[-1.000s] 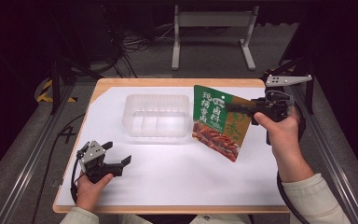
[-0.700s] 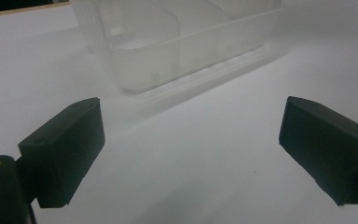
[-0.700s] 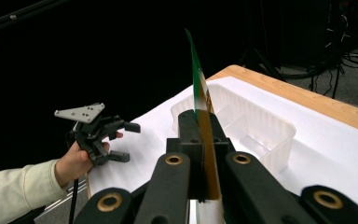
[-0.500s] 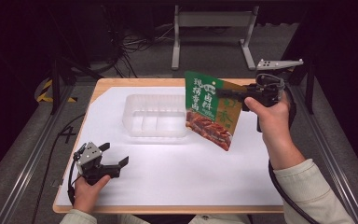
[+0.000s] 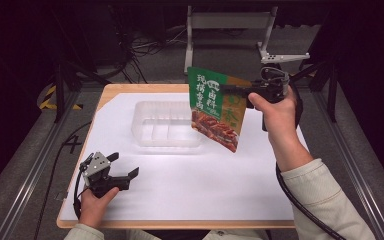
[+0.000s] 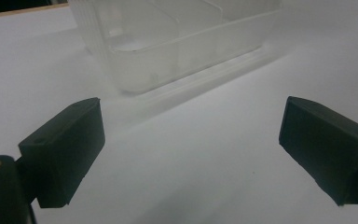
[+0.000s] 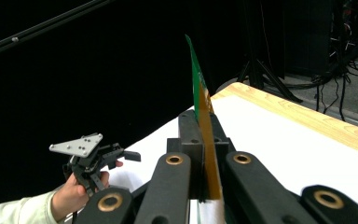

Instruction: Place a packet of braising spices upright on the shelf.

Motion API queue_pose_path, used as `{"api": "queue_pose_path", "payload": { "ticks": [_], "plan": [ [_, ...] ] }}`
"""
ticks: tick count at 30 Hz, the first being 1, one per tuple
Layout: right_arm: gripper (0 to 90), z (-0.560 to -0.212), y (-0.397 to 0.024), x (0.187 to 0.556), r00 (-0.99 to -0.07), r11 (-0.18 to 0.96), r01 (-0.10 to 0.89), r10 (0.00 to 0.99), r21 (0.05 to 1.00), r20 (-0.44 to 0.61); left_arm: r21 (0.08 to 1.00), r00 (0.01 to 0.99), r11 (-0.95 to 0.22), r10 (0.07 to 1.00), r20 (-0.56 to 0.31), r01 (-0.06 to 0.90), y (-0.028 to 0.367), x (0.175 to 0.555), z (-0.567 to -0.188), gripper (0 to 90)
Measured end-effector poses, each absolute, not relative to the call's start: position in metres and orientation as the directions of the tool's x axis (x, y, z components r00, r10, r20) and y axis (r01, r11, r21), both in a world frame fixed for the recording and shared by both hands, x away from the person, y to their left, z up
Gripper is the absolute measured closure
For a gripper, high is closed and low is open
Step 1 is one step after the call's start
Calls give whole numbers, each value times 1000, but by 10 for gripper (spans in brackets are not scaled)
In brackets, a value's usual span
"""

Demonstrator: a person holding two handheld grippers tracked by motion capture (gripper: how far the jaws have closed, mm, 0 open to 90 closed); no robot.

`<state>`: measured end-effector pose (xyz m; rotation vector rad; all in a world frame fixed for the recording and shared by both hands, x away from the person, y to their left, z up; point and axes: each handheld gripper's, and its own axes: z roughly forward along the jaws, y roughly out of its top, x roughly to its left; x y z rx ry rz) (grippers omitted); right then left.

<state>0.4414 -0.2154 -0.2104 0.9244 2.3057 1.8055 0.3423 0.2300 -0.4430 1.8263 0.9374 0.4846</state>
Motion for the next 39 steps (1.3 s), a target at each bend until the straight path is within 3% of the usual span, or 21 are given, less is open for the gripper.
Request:
{"api": "queue_pose_path", "payload": {
  "ticks": [39],
  "plan": [
    [900,-226,-164,495,-775,5,383,545,924,319,905,632,-218,772,-69,366,231,341,-441,76]
  ]
}}
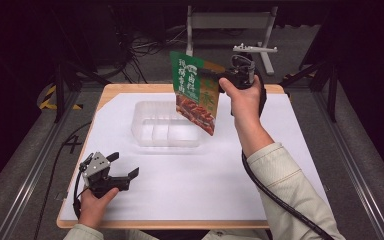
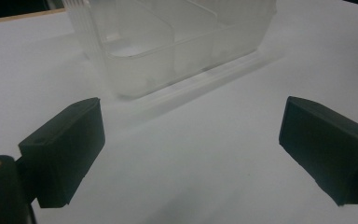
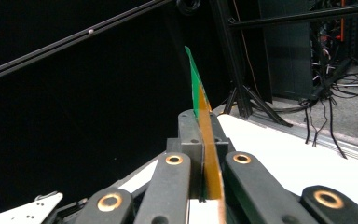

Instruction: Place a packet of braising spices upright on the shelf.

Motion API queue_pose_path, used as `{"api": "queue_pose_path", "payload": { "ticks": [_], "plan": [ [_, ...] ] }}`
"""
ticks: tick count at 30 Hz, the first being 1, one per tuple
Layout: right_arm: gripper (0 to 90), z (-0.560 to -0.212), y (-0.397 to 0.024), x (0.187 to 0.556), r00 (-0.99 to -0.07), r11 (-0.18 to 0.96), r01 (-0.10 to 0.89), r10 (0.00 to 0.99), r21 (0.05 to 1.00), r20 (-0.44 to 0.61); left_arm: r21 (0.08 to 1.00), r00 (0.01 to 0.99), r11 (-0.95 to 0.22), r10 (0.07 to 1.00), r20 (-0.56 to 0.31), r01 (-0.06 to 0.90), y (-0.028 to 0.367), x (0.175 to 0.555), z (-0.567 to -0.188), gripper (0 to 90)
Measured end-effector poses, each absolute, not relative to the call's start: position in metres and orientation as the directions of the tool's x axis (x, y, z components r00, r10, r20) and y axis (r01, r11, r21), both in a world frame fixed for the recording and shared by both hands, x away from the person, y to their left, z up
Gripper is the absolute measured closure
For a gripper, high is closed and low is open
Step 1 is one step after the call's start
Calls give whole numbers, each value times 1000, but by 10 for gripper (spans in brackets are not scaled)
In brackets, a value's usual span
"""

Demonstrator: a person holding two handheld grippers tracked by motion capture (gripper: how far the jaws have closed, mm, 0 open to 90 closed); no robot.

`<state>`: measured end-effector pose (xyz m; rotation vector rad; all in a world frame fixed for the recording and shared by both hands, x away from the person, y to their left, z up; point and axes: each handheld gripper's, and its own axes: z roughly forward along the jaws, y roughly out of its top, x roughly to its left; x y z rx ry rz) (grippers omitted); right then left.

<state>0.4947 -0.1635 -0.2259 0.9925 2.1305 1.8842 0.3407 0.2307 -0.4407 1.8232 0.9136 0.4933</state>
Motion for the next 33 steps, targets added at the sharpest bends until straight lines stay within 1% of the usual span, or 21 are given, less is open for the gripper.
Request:
{"api": "queue_pose_path", "payload": {
  "ticks": [3,6,9,10,19,33],
  "plan": [
    [900,-227,-162,499,-769,-18,392,542,920,339,904,633,-217,771,-71,367,232,340,-441,76],
    [900,-227,-161,501,-766,-22,392,547,920,339,905,627,-207,775,-81,373,232,339,-441,76],
    [900,-228,-158,504,-765,-30,391,546,920,342,904,625,-216,777,-70,370,235,337,-441,76],
    [900,-228,-157,505,-764,-34,392,545,920,345,904,620,-204,780,-81,375,235,336,-441,76],
    [900,-235,-145,512,-763,-65,396,532,916,368,903,597,-203,799,-71,378,246,325,-442,75],
    [900,-246,-132,522,-748,-75,396,551,915,369,904,560,-184,825,-71,385,260,311,-443,74]
  ]
}}
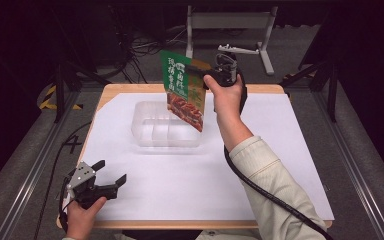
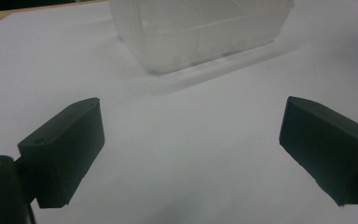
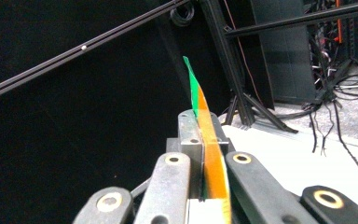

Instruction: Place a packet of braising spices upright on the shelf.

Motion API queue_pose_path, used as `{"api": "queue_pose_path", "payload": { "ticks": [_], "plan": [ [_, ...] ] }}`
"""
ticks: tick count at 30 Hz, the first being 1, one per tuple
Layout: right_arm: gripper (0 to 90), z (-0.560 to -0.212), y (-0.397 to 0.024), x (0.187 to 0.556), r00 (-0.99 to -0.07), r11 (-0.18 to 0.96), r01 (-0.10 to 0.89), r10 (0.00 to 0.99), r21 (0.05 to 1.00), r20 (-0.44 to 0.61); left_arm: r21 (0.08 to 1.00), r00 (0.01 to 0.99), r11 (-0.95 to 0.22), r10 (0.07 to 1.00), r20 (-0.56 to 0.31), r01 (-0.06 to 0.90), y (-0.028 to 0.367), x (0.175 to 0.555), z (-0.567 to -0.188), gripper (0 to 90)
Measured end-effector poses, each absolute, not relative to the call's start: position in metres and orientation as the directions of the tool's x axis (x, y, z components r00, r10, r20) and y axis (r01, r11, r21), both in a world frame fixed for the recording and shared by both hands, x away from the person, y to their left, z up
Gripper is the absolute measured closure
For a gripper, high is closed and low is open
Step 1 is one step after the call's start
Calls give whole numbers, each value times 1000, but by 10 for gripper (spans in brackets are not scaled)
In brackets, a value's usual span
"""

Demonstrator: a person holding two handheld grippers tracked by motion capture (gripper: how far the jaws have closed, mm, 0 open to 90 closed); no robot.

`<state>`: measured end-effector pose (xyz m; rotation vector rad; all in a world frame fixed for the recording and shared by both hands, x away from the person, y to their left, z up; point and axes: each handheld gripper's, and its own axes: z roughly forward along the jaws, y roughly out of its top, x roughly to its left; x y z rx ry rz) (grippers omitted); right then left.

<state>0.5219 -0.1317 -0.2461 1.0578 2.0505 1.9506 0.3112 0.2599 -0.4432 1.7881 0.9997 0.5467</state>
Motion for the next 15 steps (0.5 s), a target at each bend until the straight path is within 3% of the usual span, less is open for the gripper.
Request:
{"api": "queue_pose_path", "payload": {
  "ticks": [15],
  "plan": [
    [900,-253,-121,525,-720,-64,371,610,926,331,904,536,-168,841,-76,393,267,303,-444,74]
  ]
}}
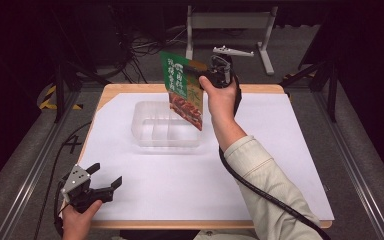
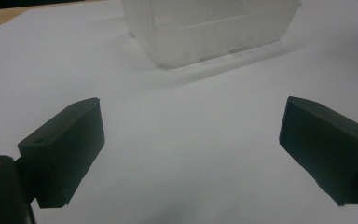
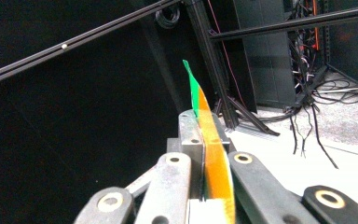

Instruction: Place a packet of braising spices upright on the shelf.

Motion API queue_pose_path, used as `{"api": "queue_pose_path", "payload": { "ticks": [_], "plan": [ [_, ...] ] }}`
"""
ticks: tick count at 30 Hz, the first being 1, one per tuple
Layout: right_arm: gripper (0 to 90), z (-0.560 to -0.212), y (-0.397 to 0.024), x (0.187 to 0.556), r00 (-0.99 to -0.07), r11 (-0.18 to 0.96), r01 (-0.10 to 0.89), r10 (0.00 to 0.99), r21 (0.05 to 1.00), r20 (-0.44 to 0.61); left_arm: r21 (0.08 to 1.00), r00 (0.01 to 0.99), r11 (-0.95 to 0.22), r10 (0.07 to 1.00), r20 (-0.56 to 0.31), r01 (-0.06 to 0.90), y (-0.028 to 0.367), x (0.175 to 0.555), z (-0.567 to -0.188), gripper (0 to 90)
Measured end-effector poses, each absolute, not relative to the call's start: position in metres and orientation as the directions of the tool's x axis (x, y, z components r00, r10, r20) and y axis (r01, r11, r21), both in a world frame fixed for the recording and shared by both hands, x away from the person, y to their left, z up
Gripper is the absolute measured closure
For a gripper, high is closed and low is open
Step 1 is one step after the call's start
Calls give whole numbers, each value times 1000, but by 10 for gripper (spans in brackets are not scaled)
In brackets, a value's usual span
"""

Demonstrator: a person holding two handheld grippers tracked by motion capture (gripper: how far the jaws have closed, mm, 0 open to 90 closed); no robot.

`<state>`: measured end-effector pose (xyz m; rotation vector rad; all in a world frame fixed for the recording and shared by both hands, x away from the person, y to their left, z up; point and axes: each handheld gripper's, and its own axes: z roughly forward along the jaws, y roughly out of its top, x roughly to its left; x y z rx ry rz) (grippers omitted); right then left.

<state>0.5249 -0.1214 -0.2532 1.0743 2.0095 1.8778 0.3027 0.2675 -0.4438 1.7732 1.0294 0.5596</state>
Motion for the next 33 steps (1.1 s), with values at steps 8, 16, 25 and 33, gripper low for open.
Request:
{"api": "queue_pose_path", "payload": {
  "ticks": [8,16,25,33],
  "plan": [
    [900,-265,-122,529,-706,-71,375,625,924,334,904,537,-170,840,-76,393,268,302,-444,74],
    [900,-276,-123,531,-701,-61,394,625,917,343,904,540,-174,839,-72,391,267,303,-444,74],
    [895,-286,-126,530,-704,-57,403,618,914,349,904,548,-178,833,-71,388,264,306,-444,74],
    [892,-292,-132,527,-703,-59,414,613,908,360,903,557,-183,828,-72,389,260,310,-444,74]
  ]
}}
